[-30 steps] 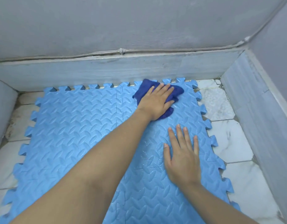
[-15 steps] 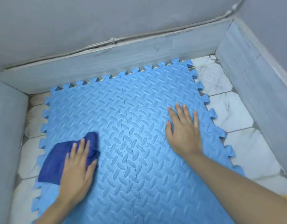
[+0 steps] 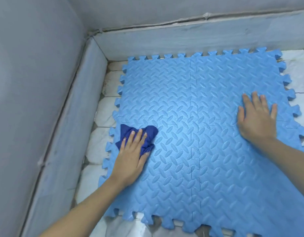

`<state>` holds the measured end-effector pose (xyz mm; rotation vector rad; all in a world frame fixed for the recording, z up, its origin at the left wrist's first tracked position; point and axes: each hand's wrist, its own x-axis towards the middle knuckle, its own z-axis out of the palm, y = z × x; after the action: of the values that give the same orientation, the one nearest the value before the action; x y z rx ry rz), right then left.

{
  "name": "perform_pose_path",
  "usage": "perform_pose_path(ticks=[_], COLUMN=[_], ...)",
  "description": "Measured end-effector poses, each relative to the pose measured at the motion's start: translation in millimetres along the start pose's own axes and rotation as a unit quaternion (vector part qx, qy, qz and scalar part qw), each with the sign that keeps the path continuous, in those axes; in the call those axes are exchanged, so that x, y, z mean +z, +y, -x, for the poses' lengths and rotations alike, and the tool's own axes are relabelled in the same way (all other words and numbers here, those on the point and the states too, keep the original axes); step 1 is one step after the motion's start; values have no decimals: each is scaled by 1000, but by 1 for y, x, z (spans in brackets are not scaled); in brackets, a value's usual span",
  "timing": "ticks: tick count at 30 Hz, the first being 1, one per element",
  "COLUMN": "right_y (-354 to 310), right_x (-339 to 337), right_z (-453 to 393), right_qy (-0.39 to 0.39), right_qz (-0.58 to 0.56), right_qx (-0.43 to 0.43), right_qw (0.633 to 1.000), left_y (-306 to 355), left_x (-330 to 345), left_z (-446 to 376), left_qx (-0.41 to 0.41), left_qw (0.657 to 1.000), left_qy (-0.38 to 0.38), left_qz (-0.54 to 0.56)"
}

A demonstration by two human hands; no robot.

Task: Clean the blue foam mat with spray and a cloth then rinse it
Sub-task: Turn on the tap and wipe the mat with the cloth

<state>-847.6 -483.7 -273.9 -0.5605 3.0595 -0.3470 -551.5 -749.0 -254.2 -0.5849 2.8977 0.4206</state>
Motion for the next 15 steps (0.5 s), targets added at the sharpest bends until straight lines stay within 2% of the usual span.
perform_pose_path(ticks=[4, 6, 8, 10, 12, 13, 15], right_y=[-21, -44, -72, -90, -95, -95, -94], right_x=[-3, 0, 6, 13, 14, 13, 12], right_z=[2, 31, 81, 126, 136, 135, 131], right_qy=[-32, -69, -92, -94, -94, -96, -103], right_qz=[2, 1, 26, 46, 51, 55, 69], right_qx=[31, -48, -162, -217, -214, -207, -202], right_qw=[999, 996, 982, 971, 971, 972, 972], left_y=[24, 18, 4, -13, -34, -43, -56], left_x=[24, 28, 28, 20, 8, 2, -5], left_z=[76, 84, 68, 37, 5, -6, -7], left_qx=[187, 211, 151, 27, -91, -126, -133], left_qw=[980, 975, 988, 998, 991, 986, 985], left_qy=[-38, -28, 4, 51, 85, 91, 86], left_qz=[-60, -60, -38, 14, 48, 56, 64])
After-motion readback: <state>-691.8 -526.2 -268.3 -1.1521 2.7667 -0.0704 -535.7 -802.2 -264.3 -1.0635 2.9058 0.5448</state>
